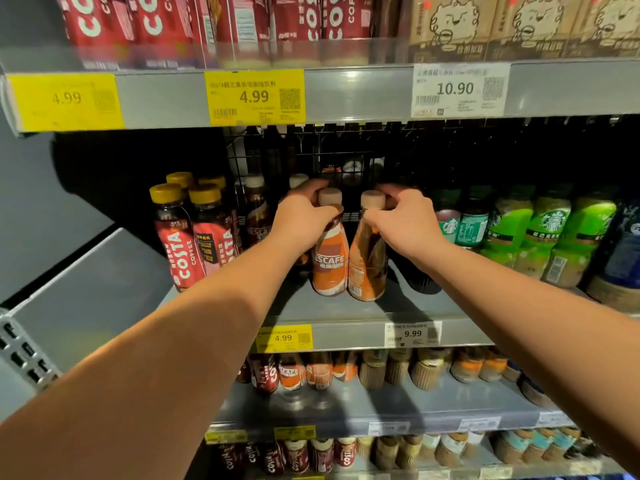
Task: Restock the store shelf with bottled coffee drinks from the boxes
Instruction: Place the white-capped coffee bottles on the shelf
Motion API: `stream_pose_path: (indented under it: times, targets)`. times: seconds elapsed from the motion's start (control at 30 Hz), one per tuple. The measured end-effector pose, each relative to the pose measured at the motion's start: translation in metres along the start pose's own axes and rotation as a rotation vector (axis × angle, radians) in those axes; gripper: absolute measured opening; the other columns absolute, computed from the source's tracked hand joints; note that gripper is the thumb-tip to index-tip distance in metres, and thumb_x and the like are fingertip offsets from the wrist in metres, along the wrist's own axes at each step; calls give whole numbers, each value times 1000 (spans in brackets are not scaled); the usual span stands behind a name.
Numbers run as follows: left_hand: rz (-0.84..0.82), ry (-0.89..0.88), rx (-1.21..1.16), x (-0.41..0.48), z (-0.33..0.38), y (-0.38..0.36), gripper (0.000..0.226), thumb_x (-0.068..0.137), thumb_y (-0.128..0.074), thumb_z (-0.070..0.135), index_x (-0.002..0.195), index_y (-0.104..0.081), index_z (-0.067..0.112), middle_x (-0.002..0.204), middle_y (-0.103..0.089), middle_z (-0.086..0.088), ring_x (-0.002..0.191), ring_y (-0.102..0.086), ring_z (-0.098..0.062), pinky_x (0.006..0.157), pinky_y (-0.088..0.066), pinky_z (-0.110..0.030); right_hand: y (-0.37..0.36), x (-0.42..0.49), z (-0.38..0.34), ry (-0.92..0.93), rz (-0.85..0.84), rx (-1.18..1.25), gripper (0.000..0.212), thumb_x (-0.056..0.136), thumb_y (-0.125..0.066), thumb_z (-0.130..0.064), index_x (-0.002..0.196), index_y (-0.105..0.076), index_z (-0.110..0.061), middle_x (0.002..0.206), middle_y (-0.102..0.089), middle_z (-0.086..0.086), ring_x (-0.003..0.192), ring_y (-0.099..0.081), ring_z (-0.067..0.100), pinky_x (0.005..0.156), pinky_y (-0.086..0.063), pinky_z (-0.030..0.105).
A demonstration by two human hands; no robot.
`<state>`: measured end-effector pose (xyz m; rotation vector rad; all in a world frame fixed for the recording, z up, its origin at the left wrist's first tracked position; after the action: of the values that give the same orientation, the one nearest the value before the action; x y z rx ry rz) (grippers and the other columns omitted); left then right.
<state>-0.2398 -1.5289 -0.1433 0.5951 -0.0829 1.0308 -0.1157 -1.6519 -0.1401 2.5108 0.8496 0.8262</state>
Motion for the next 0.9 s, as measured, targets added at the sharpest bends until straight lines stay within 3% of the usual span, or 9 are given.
stream_pose_path:
  times: [0.1, 0.23, 0.33, 0.4, 0.47, 0.63, 0.8, 0.9]
  targets:
    - [33, 30, -141, -15, -17, -5, 44, 79, -73, 17, 120, -57, 18, 107, -65, 0, 100, -62, -16, 80, -49, -25, -6, -10, 9, -36, 28, 128, 27, 78, -68, -27, 104, -66, -18, 93, -67, -5, 87, -62, 11, 73, -47, 25]
    - [70, 70, -111, -43, -54, -21, 41, 68, -77, 4, 91, -56, 30, 99, -64, -3, 91, -63, -16, 82, -51, -32, -29, -39, 32, -96, -60, 218, 21, 77, -72, -25, 90, -55, -29, 85, -62, -15, 78, -56, -3, 64, -41, 17]
    - [-14, 204, -116, -54, -86, -38, 52, 63, -79, -3, 100, -53, 23, 109, -65, -9, 100, -63, -24, 92, -50, -40, -40, -54, 53, -146, -99, 125, 25, 74, -71, -19, 93, -57, -27, 89, -65, -9, 85, -61, 9, 73, -48, 26]
    - [-33, 241, -85, -50, -95, -40, 48, 65, -79, 0, 98, -52, 24, 102, -65, -2, 99, -63, -22, 91, -50, -37, -42, -55, 64, -203, -104, 60, 30, 73, -73, -18, 101, -61, -18, 99, -68, -1, 93, -63, 18, 80, -49, 31]
    - [-34, 255, -52, -45, -93, -39, 47, 64, -83, 9, 94, -52, 25, 93, -62, 5, 95, -61, -20, 87, -48, -32, -42, -54, 71, -252, -97, -2, 40, 68, -79, -16, 104, -63, -16, 103, -69, 2, 96, -63, 20, 82, -50, 31]
    - [-25, 262, -60, -46, -95, -38, 48, 64, -84, 14, 97, -51, 23, 94, -60, 4, 92, -60, -18, 84, -48, -32, -39, -53, 74, -325, -25, -45, 55, 57, -87, -24, 103, -59, -15, 105, -66, 3, 96, -62, 21, 83, -51, 36]
    - [8, 280, -82, -45, -99, -37, 45, 66, -82, 14, 98, -52, 21, 98, -63, 2, 91, -62, -18, 82, -48, -31, -44, -52, 76, -303, -115, -22, 43, 68, -80, -18, 108, -65, -15, 109, -68, 5, 102, -62, 24, 92, -50, 40]
    - [23, 282, -69, -44, -100, -37, 46, 67, -82, 16, 106, -58, 19, 99, -66, -1, 86, -61, -17, 80, -48, -30, -41, -49, 82, -348, -62, -33, 43, 62, -84, -20, 100, -64, -18, 102, -68, 2, 97, -63, 22, 85, -52, 37]
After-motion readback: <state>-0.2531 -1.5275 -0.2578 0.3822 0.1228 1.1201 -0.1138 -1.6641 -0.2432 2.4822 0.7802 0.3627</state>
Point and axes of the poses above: each hand's wrist, its own x-axis towards the middle knuckle, its own y-axis out of the back of the hand, z = x × y, the point moved 8 cm from there along x, towards the middle knuckle
